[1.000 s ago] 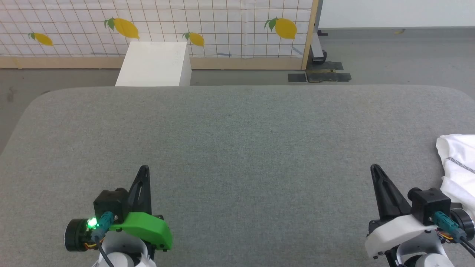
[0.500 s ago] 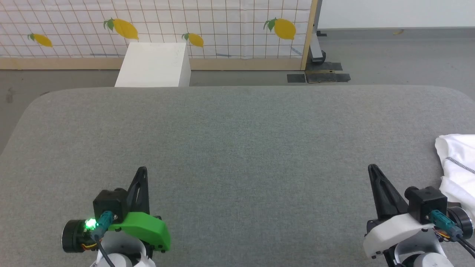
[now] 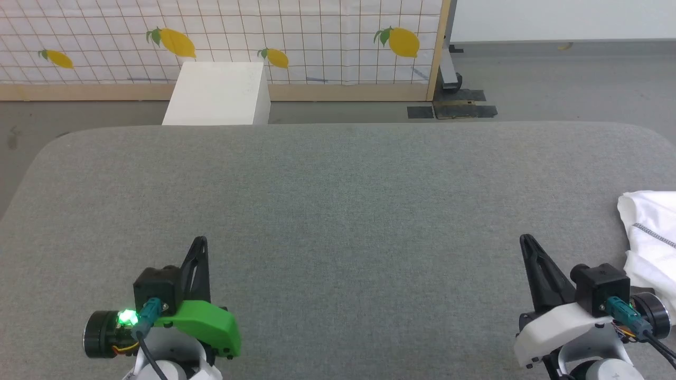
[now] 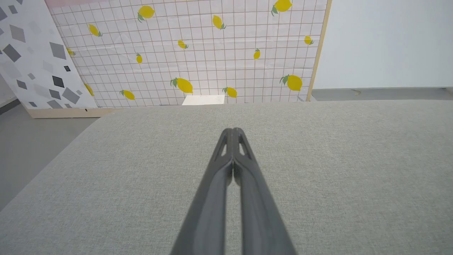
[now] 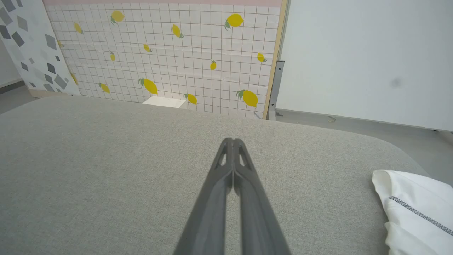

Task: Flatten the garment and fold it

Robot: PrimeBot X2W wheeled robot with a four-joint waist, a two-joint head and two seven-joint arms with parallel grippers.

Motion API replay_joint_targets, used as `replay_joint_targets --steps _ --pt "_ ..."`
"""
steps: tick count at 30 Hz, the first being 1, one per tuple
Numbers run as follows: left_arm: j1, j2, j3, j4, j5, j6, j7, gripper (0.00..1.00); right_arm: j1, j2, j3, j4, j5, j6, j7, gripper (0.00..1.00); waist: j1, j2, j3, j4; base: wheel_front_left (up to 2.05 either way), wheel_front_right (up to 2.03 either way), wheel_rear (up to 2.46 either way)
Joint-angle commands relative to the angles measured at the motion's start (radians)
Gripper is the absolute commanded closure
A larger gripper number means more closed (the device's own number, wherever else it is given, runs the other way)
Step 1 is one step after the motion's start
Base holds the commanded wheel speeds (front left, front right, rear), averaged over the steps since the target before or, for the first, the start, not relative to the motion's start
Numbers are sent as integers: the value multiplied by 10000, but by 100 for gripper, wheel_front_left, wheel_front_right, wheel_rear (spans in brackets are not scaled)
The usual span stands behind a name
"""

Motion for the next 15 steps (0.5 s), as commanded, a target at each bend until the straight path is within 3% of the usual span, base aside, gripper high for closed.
replay_joint_targets --steps 1,15 --pt "155 -37 52 -70 99 104 77 100 -164 31 27 -67 -72 -14 62 100 0 0 -2 -3 0 0 0" --pt "208 -41 120 -262 331 152 340 100 -196 43 91 -105 -170 -15 216 100 0 0 -23 -27 0 0 0"
